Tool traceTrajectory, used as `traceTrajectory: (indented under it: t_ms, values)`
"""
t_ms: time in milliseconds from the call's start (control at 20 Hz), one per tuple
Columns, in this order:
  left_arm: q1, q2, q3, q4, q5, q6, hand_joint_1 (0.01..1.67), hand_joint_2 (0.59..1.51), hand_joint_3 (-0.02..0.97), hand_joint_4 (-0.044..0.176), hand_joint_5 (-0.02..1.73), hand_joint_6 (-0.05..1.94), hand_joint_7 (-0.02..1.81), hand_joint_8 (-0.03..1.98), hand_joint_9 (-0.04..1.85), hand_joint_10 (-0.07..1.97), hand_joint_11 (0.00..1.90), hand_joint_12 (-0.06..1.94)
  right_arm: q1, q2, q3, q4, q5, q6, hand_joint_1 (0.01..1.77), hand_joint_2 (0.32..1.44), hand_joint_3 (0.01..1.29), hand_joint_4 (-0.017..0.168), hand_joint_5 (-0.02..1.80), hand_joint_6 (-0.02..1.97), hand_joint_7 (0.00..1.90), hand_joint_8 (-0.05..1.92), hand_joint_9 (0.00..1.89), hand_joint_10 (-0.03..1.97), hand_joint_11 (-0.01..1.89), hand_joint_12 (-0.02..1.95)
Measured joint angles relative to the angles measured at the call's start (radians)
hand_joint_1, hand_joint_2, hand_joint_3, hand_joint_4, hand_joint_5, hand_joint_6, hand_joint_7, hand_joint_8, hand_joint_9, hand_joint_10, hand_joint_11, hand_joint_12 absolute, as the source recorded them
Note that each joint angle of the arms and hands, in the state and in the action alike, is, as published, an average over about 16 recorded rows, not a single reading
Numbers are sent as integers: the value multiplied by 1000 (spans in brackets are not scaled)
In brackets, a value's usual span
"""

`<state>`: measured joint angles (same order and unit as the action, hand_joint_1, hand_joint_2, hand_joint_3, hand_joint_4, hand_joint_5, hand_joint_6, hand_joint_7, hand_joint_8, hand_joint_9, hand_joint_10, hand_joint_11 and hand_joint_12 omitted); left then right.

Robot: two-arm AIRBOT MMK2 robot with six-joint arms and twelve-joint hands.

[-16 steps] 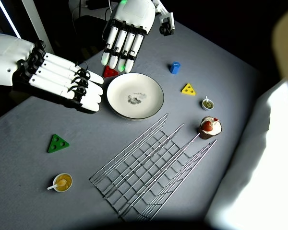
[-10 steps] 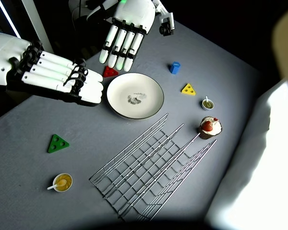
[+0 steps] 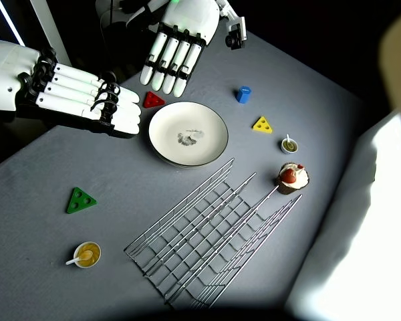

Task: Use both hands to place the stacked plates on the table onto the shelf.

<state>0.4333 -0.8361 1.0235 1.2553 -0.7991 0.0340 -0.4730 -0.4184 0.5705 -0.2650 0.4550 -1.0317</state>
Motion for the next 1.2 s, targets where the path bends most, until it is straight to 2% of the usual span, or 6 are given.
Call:
traceTrajectory:
  t_ms: [600,950,1200]
  values:
    - [20,-2,74,-54,-87,12,18,899,-4,2,94,2,124,10,113,3,91,65,-18,9,2,-97,51,85,83,926,17,3,120,9,140,3,146,-4,150,29]
    - [36,-1,109,-24,-127,36,17,901,-4,4,100,2,135,10,120,3,97,58,-18,9,2,-112,56,93,80,931,17,3,131,9,152,3,156,-4,148,28]
    - [55,-7,124,18,-120,62,17,901,-4,6,105,2,141,11,126,3,104,59,-18,8,2,-120,57,93,85,938,18,3,140,9,160,3,161,-4,151,28]
